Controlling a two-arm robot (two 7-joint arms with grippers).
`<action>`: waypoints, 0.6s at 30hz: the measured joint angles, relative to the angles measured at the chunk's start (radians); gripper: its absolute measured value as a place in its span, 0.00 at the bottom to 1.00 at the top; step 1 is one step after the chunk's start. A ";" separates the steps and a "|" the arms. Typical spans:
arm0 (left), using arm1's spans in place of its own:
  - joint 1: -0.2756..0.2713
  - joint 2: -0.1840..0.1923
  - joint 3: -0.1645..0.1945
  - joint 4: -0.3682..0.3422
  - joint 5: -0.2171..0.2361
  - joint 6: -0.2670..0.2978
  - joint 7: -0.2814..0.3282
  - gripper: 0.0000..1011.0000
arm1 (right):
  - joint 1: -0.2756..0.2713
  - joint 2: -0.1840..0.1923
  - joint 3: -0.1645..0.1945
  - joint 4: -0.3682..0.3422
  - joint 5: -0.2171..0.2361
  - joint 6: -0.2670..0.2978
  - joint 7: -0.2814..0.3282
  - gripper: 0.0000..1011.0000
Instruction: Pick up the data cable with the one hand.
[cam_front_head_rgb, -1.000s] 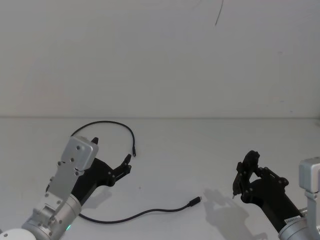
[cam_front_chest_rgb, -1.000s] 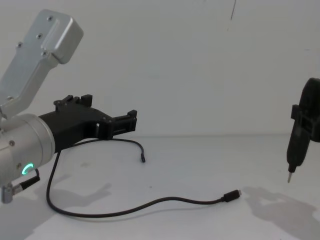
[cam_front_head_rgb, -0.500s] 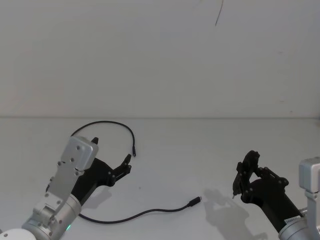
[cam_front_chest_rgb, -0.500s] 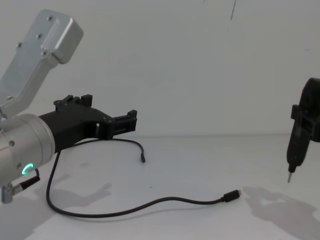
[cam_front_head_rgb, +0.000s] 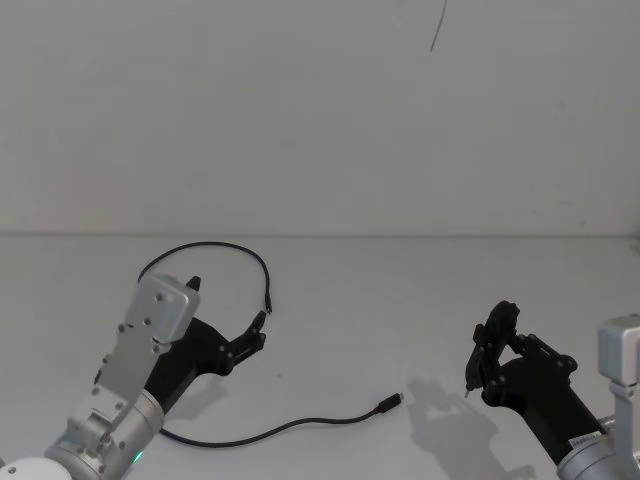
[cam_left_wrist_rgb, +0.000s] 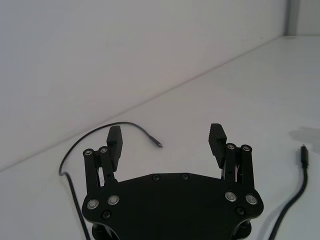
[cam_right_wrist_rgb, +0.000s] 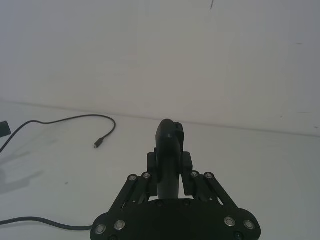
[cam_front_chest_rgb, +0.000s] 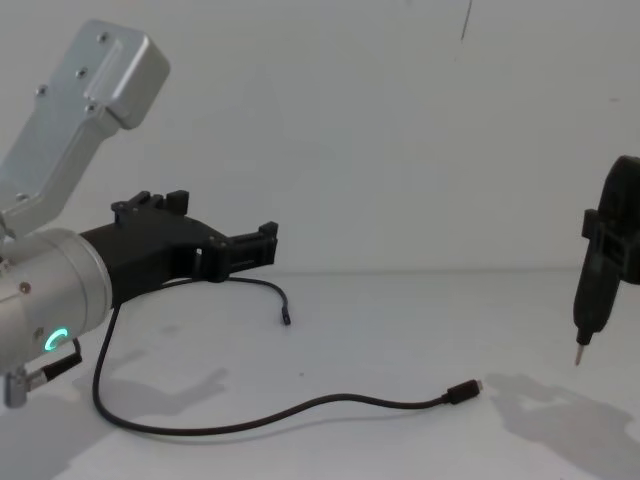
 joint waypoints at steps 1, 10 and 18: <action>0.000 0.001 0.001 -0.001 0.000 0.000 -0.006 0.99 | 0.000 0.000 0.000 0.000 0.000 0.000 0.000 0.26; -0.007 0.034 0.013 -0.011 -0.012 0.019 -0.080 0.99 | 0.000 0.000 0.000 0.000 0.000 0.000 0.000 0.26; -0.040 0.099 0.024 -0.018 -0.048 0.074 -0.228 0.99 | 0.000 0.000 0.000 0.000 0.000 0.000 0.000 0.26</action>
